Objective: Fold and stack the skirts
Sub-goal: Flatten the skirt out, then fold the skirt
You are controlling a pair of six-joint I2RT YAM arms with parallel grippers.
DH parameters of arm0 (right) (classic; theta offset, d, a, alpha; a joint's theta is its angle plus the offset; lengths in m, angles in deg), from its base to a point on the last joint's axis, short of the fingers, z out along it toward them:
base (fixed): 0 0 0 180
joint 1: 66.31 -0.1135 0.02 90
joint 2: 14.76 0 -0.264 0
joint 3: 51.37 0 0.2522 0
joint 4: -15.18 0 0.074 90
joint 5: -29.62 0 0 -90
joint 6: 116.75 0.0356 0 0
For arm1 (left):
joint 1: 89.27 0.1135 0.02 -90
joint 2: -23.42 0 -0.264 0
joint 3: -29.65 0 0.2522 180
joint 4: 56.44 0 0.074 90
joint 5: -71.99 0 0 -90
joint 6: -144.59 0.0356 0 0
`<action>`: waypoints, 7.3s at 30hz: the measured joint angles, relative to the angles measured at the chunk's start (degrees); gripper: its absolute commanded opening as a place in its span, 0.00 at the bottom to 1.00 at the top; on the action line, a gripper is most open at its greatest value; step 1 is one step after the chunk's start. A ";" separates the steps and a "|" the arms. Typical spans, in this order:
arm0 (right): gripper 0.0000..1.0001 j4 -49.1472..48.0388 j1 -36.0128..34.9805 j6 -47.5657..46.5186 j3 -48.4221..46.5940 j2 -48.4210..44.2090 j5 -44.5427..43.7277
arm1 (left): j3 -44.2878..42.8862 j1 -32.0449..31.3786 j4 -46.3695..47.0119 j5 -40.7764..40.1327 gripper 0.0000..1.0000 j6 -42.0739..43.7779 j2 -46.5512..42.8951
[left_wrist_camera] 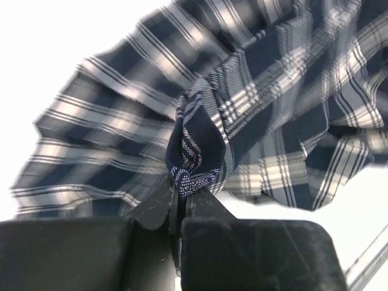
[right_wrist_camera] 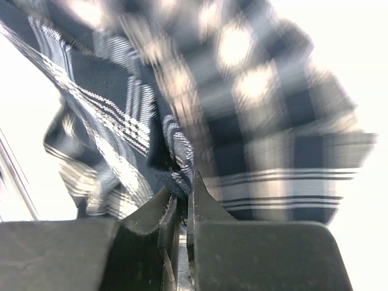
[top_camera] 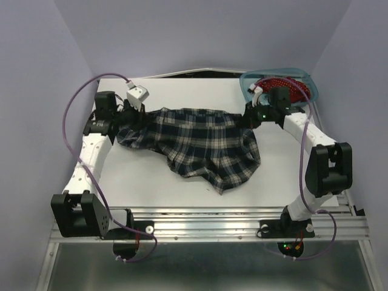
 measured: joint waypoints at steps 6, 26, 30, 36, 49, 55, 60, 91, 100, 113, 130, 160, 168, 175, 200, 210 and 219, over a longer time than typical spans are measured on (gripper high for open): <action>0.01 -1.57 3.08 4.00 -16.81 -6.62 3.69 | -12.28 5.62 3.02 6.03 0.00 -5.99 -0.31; 0.01 0.37 4.68 1.92 -21.73 -43.25 4.90 | -13.11 8.59 6.21 10.67 0.00 -8.26 -43.52; 0.01 3.10 5.25 0.90 -21.94 -42.69 5.84 | -12.85 8.81 2.84 10.97 0.00 -8.46 -42.82; 0.01 8.44 4.81 3.45 -26.36 -26.71 10.36 | -13.73 8.90 -1.81 13.38 0.00 -8.70 -28.68; 0.01 8.52 -8.55 4.42 -39.95 -13.62 -14.12 | -23.76 -13.73 0.28 -12.96 0.00 -13.51 -12.35; 0.01 5.09 -5.25 5.07 -49.20 -10.56 -14.91 | -30.29 -3.06 3.50 -11.41 0.00 -13.07 -9.60; 0.01 5.60 -9.40 4.61 -50.95 -9.92 -15.58 | -31.56 -15.15 2.03 -16.33 0.00 -10.43 -9.46; 0.01 13.31 -2.25 -0.55 -26.21 -32.09 -7.50 | -9.38 -3.96 0.00 -5.49 0.00 -10.49 -34.16; 0.01 11.26 -2.23 -2.43 -26.21 -26.93 -7.93 | -10.05 -3.82 -2.29 -7.63 0.19 -14.19 -27.06; 0.99 9.90 -2.78 -1.46 -33.88 24.13 -20.22 | -23.26 3.85 -4.81 -15.43 0.79 -17.20 30.01; 0.57 23.43 -2.62 -15.39 -30.27 12.31 -19.04 | -6.88 5.01 -7.39 -13.79 0.54 -9.05 10.78; 0.57 39.71 -20.96 -13.20 -21.29 21.44 4.35 | -67.06 -0.79 -18.32 -20.94 0.63 -8.66 68.52; 0.54 35.74 -14.43 -9.42 -32.28 15.15 4.50 | -48.17 -0.81 -14.82 -21.00 0.63 -5.18 46.42; 0.46 29.18 -12.37 -11.91 -32.30 19.39 -12.28 | -26.84 -3.87 -11.23 -18.40 0.58 -3.15 26.45; 0.40 35.12 -16.31 -19.71 -2.03 8.37 -12.90 | -10.10 -11.85 -11.85 -15.89 0.45 1.90 34.12; 0.44 32.79 -14.71 -14.49 -11.91 7.58 -17.03 | -20.00 -12.76 -20.33 -11.45 0.55 4.42 24.76; 0.46 28.17 -12.26 -10.05 -24.04 19.04 -21.86 | -35.26 -12.72 -16.41 -11.82 0.57 5.01 30.45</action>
